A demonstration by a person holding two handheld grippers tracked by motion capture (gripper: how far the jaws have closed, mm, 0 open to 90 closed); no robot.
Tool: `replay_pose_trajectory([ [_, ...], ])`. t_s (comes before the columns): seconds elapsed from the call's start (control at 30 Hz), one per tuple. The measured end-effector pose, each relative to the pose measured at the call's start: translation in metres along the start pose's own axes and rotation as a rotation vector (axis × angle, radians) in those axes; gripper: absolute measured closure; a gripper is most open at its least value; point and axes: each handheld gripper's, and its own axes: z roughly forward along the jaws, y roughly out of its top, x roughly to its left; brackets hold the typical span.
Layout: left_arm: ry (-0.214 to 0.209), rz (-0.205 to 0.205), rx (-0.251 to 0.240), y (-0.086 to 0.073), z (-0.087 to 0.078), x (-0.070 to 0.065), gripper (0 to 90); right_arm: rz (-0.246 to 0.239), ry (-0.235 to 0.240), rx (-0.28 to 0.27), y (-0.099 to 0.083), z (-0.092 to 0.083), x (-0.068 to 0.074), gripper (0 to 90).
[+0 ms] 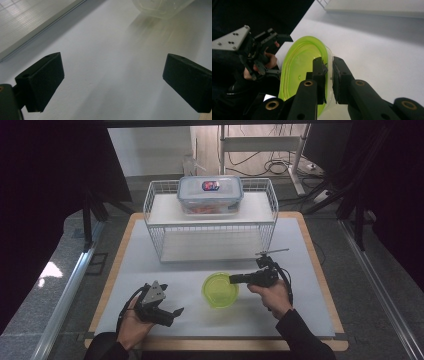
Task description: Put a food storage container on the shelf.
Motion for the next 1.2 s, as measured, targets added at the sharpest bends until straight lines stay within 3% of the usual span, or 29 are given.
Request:
replay_pose_trajectory([
  [0.47, 0.000, 0.000, 0.000, 0.000, 0.000, 0.000, 3.7, -0.015, 0.010, -0.052, 0.016, -0.014, 0.009, 82.0],
  [1.2, 0.000, 0.003, 0.002, 0.000, 0.000, 0.001, 3.7, -0.074, 0.032, -0.160, 0.056, -0.047, 0.035, 82.0],
])
